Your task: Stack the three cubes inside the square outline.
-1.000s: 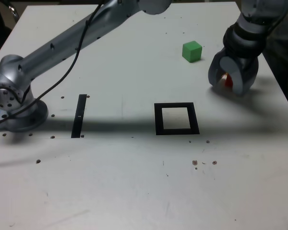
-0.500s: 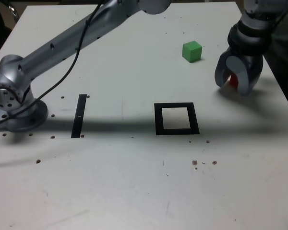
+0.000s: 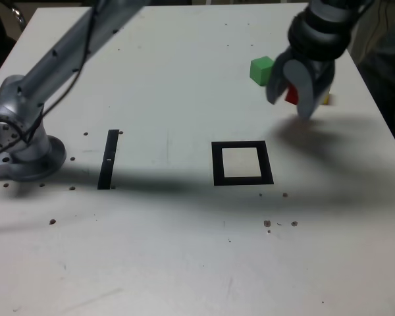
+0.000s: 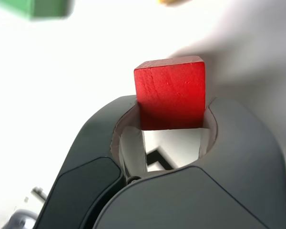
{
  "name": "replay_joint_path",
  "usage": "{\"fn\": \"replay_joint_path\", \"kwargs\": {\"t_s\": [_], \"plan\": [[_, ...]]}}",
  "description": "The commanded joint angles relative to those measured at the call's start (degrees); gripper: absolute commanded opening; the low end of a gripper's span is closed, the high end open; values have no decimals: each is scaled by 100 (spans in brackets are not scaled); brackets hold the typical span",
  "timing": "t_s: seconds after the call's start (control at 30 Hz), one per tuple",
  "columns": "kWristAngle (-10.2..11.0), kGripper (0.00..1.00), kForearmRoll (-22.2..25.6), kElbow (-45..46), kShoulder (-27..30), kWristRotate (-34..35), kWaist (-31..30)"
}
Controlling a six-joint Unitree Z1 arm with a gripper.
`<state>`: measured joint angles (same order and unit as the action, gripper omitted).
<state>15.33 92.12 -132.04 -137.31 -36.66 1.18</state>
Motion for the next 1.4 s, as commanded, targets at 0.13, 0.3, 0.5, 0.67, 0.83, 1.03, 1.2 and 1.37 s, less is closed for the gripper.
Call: {"fn": "replay_joint_path", "kwargs": {"t_s": [0.13,0.3,0.5,0.67,0.83,1.03,1.2,1.37], "plan": [[-125,15,-614,1921,1209,1120,-416],[-430,15,-1174,3037,1692,1812,-753],[-689,15,-1252,3654,1911,2537,-959],[-846,15,-1317,4092,1996,3169,-962],[-1080,15,-1582,4253,2045,3396,-978],[-1371,15,-1775,4222,2141,3403,-1072],[-1476,15,-1959,4219,2139,3385,-1151],[-1463,15,-2257,4319,2127,3360,-1287]]}}
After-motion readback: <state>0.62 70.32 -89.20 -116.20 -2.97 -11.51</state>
